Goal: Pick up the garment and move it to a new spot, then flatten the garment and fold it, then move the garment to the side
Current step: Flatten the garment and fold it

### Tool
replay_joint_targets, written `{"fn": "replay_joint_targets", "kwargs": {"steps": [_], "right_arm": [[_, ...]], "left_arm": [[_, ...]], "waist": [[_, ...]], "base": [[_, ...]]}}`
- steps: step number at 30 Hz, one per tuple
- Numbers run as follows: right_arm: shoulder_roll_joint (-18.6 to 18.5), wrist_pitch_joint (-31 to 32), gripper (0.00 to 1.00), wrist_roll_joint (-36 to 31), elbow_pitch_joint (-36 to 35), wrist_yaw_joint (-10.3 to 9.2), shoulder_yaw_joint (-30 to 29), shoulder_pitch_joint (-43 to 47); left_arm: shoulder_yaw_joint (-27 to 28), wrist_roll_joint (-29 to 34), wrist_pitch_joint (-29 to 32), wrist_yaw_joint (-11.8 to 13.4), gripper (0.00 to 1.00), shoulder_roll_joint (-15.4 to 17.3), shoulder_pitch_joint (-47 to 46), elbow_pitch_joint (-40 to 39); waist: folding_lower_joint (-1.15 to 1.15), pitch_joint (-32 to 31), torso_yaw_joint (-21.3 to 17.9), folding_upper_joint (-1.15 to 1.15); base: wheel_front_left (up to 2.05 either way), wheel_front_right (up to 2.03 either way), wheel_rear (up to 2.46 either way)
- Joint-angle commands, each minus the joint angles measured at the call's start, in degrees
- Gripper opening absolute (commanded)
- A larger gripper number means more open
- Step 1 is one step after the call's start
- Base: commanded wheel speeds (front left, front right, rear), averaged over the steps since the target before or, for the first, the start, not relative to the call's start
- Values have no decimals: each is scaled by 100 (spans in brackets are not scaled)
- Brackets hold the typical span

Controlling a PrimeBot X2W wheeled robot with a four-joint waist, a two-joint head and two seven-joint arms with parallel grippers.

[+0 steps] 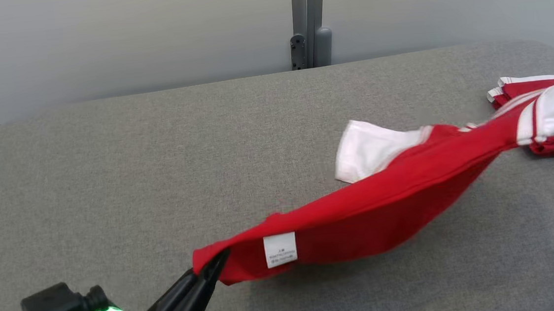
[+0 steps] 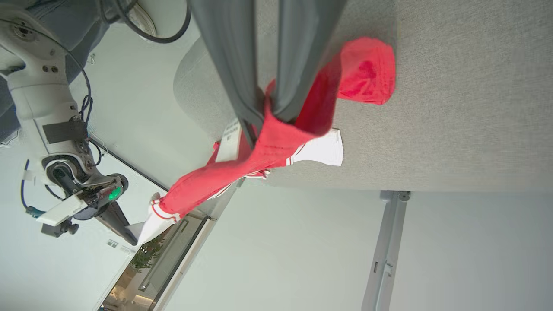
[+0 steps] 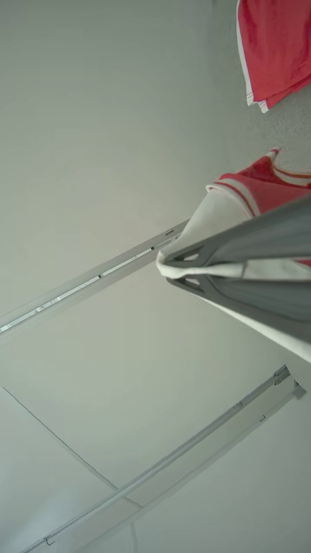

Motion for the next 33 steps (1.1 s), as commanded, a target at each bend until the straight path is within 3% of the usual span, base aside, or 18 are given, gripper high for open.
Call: {"fn": "replay_joint_targets", "kwargs": {"steps": [1, 5, 9, 14, 19, 23, 26, 30, 33], "right_arm": [[1, 138, 0, 68, -138, 1, -154, -238], [-73, 699, 0, -82, -293, 1, -500, -953], [-26, 1252, 0, -463, -11, 1, -484, -1963], [193, 1625, 0, -1179, 795, 1, -256, -3654], [583, 1439, 0, -2093, 1940, 1, -63, -5727], [971, 828, 0, -2709, 2860, 1, -10, -7202], [1241, 135, 0, -3087, 3455, 1, 37, -7993], [1401, -530, 0, -3236, 3967, 1, 158, -8443], [1415, -757, 0, -3024, 4167, 1, 341, -8204]], "left_arm": [[58, -166, 86, -17, 0, 102, -176, -219], [284, -682, 445, 5, 0, 315, -710, -707], [523, -1012, 887, 191, 0, 433, -1856, -601], [483, -1030, 1427, 469, 0, 288, -4070, 419], [248, -459, 1649, 655, 0, -63, -6689, 2124], [103, 334, 1254, 675, 0, -332, -8445, 3678], [75, 938, 583, 640, 0, -509, -9446, 4830], [-76, 1524, -270, 518, 0, -581, -10111, 5960], [-180, 1556, -681, 305, 0, -684, -10161, 6643]], "waist": [[0, 41, -15, 0], [0, 234, -30, 0], [0, 731, 5, 0], [0, 1679, 61, 0], [0, 2664, 99, 0], [0, 3210, 59, 0], [0, 3447, -12, 0], [0, 3554, -86, 0], [0, 3559, -101, 0]], "base": [[0, 0, 0], [0, 0, 0], [0, 0, 0], [0, 0, 0], [0, 0, 0], [0, 0, 0], [0, 0, 0], [0, 0, 0], [0, 0, 0]]}}
